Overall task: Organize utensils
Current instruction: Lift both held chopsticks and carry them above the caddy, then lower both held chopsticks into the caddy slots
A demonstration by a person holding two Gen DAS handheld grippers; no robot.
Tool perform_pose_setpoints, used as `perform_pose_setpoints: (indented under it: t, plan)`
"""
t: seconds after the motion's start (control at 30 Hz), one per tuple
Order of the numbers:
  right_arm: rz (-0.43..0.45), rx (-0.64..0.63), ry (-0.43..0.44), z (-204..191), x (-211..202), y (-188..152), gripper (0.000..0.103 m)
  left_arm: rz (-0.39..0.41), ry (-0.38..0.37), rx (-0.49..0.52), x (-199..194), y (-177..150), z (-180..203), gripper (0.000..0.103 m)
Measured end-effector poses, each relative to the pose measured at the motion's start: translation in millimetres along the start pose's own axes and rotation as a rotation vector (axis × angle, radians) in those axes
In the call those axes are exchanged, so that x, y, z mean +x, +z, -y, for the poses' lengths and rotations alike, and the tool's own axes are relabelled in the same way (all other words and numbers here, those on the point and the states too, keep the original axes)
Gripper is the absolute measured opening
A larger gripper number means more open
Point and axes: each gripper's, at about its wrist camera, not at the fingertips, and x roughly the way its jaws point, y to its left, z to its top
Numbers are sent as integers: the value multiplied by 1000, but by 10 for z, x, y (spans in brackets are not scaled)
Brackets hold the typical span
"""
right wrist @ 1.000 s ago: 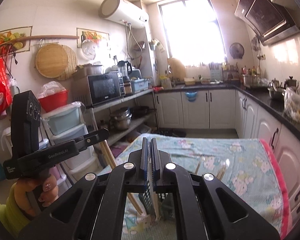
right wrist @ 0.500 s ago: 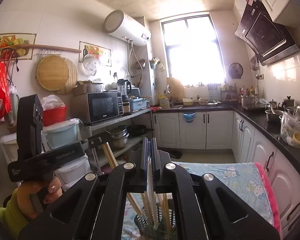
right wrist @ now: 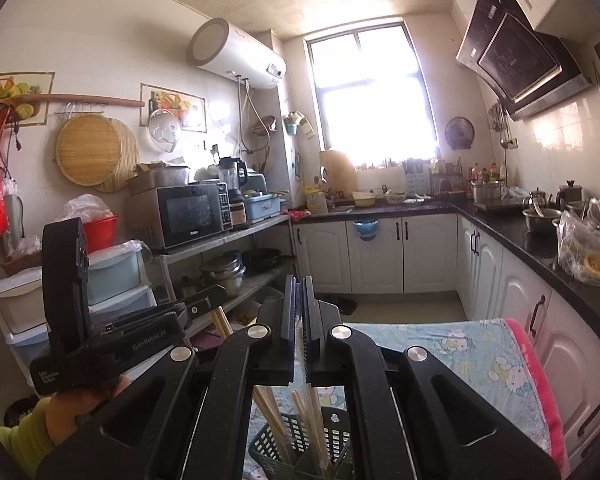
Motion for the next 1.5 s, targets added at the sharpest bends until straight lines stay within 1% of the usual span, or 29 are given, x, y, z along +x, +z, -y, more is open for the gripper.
perform_pose_setpoints:
  t: [0.37, 0.73, 1.03, 1.5]
  plan:
    - [-93, 18, -16, 112, 339, -310, 3, -79, 12, -14, 326, -272, -109, 4]
    - [-190, 39, -24, 198, 619, -575, 3, -156, 16, -12, 615, -496, -128, 4]
    - [-264, 84, -17, 315, 815, -775, 3, -196, 22, -19, 754, -596, -172, 4]
    - [-306, 99, -23, 366, 892, -891, 4, -219, 29, -14, 796, -658, -186, 4]
